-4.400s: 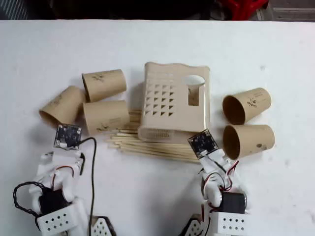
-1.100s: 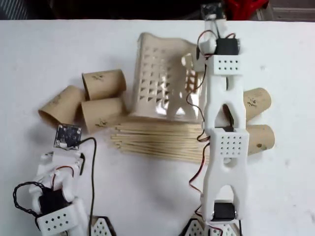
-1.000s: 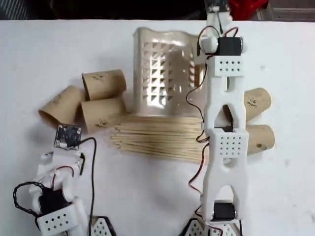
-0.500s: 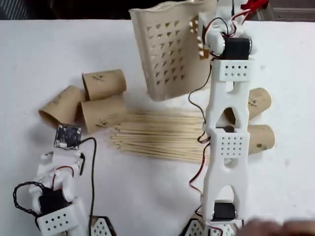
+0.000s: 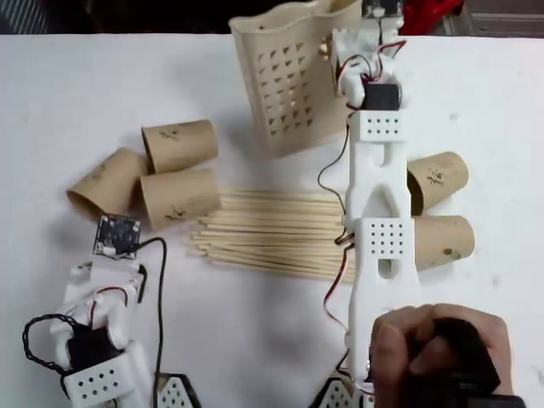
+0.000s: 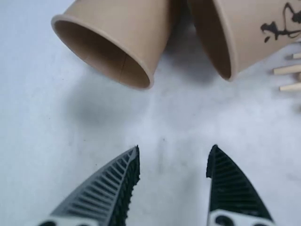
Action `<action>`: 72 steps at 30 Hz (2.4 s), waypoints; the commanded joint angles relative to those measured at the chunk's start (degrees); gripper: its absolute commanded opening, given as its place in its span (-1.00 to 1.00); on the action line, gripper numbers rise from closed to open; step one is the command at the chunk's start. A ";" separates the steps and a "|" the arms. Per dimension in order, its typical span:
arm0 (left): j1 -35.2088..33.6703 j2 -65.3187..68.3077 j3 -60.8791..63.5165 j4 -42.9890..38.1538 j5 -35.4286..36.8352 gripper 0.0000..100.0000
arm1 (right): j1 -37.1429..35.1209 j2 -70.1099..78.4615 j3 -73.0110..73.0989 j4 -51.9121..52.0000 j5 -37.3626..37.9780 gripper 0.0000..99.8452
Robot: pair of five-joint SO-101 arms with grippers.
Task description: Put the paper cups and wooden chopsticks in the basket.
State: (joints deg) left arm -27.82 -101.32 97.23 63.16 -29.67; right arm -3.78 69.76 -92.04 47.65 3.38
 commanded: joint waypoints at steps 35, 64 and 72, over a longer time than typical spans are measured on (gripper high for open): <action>0.66 -0.31 -0.09 -1.41 0.70 -0.52 | 0.04 -6.46 -3.43 50.86 -3.96 -0.67; 0.66 -0.31 -0.09 -1.41 0.70 -0.52 | 0.92 -12.44 6.86 51.38 2.73 -0.67; 0.66 -0.31 -0.09 -1.41 0.70 -0.52 | 0.92 -20.88 16.35 51.38 2.73 -0.67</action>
State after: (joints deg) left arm -27.82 -101.32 97.23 63.16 -29.67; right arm -3.69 57.10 -79.03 98.55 5.41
